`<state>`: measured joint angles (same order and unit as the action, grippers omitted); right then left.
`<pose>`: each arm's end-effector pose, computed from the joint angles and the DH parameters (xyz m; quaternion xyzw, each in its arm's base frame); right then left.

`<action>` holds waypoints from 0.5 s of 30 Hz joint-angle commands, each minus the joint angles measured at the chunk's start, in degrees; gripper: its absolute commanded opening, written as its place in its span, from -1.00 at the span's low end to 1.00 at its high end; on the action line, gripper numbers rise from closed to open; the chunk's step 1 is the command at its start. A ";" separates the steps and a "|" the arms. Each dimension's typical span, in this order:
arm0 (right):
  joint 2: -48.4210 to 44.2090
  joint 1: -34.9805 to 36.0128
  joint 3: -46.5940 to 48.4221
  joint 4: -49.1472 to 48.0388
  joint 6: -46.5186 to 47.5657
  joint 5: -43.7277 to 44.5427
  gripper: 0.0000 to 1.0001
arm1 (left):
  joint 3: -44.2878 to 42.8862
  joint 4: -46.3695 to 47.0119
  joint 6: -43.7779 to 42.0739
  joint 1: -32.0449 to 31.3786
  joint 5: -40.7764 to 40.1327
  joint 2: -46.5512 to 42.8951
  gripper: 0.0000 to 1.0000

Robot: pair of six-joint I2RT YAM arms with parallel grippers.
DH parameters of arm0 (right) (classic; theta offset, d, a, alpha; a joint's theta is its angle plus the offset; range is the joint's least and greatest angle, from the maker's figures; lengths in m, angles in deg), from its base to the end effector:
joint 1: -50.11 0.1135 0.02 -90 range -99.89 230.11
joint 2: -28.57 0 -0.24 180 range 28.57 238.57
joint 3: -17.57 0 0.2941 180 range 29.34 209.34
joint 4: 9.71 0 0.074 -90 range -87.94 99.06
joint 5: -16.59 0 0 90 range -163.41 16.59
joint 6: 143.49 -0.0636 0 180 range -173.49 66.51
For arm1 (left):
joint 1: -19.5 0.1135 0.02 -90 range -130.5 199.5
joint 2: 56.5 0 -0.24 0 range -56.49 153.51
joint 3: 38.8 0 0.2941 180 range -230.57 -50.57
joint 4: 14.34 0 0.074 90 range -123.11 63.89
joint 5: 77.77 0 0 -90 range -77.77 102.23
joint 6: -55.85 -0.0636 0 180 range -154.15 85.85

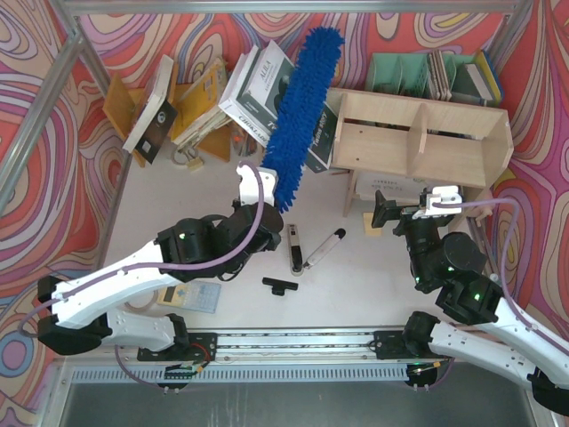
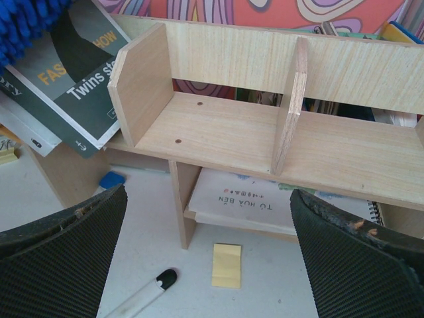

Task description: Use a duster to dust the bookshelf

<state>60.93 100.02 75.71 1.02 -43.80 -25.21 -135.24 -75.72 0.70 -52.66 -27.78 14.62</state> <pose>0.1615 0.1183 0.4001 0.0052 0.6430 0.0158 0.7657 0.1331 -0.2801 0.3941 0.1209 0.8431 -0.1613 0.4986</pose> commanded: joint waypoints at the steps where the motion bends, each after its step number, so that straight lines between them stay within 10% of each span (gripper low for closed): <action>1: 0.16 0.00 -0.32 -1.71 1.04 0.83 0.97 | -1.03 -0.62 -0.02 0.96 -3.81 -0.57 -1.00; 15: -0.19 0.01 -0.40 -1.77 0.94 0.93 0.97 | -1.33 6.54 -1.55 0.85 6.89 4.52 -1.00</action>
<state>61.00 100.02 75.71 1.02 -43.80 -25.21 -135.61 -73.35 0.18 -52.18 -23.21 18.59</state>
